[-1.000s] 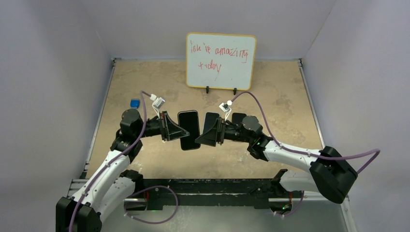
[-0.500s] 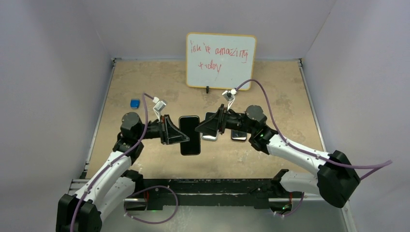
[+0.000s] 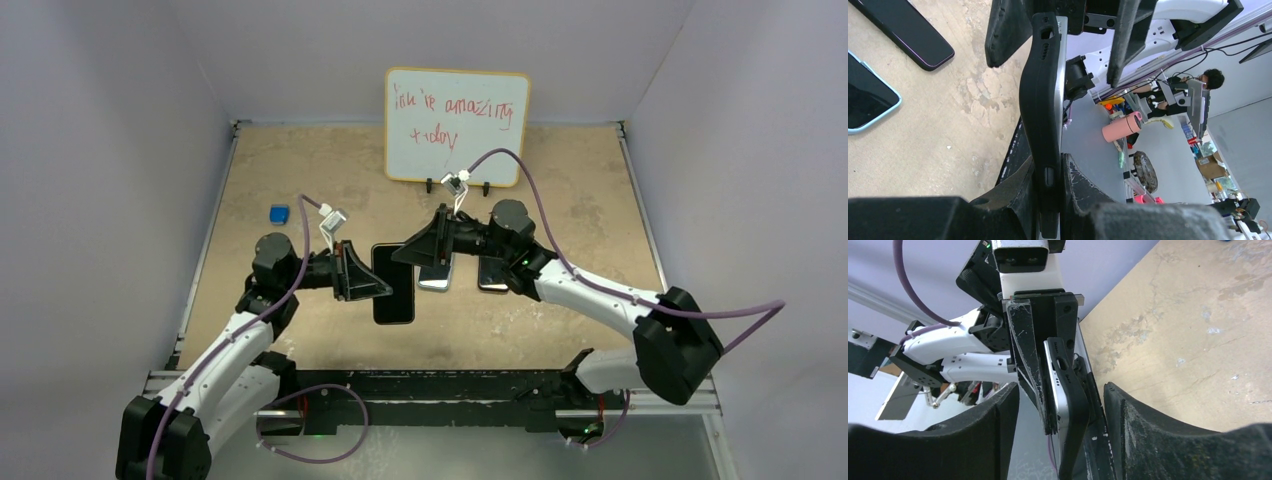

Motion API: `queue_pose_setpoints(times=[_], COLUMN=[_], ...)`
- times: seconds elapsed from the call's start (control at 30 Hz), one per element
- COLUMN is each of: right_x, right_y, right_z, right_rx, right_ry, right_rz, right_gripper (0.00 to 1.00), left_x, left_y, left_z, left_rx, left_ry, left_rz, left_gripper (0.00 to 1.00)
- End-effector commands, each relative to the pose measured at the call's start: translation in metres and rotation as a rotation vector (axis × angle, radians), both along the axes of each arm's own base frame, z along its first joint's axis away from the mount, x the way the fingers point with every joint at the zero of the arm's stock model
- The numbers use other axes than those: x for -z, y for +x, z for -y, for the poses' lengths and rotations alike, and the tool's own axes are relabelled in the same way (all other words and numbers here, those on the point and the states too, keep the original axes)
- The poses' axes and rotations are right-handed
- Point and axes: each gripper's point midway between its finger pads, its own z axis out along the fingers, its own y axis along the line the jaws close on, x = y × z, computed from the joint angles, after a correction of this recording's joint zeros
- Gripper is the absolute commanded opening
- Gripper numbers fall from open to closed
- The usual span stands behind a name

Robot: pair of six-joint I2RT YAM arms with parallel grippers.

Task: Put the phone into the phone case

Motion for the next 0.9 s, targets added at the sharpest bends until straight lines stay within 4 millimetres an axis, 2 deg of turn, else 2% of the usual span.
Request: queue_pose_setpoints(times=[0.0,0.23,0.3,0.33,0.43,0.63,0.77,0.87], right_x=[-0.032,-0.037,-0.042,-0.043,-0.043,-0.036,-0.035,-0.030], right_y=[-0.005,-0.005,-0.005,-0.005,-0.003,0.000,-0.010,-0.014], right_z=[-0.004,-0.001,0.003,0.004,0.006,0.012,0.013,0.014], right_rx=[-0.063,-0.056,-0.047,-0.043,-0.022,0.023,-0.025,-0.040], right_ry=[0.076,0.113,0.141,0.146,0.129,0.069,0.072,0.067], right_rz=[0.062,0.056,0.065,0.071,0.109,0.165,0.165,0.162], right_gripper=[0.60,0.34,0.06,0.00,0.00,0.00,0.00,0.00], left_x=[-0.014,-0.001,0.006,0.012,0.021,0.015,0.006,-0.006], left_y=[-0.001,0.007,0.012,0.016,0.024,0.026,0.028,0.029], left_z=[0.001,0.000,0.000,-0.001,-0.004,-0.003,-0.003,-0.004], left_rx=[0.021,-0.010,-0.030,-0.051,-0.087,-0.095,-0.114,-0.133], left_ry=[-0.028,0.027,0.059,0.091,0.153,0.137,0.125,0.113], left_rz=[0.096,0.060,0.036,0.032,0.001,0.008,0.024,0.067], left_gripper=[0.00,0.00,0.00,0.00,0.00,0.02,0.32,0.42])
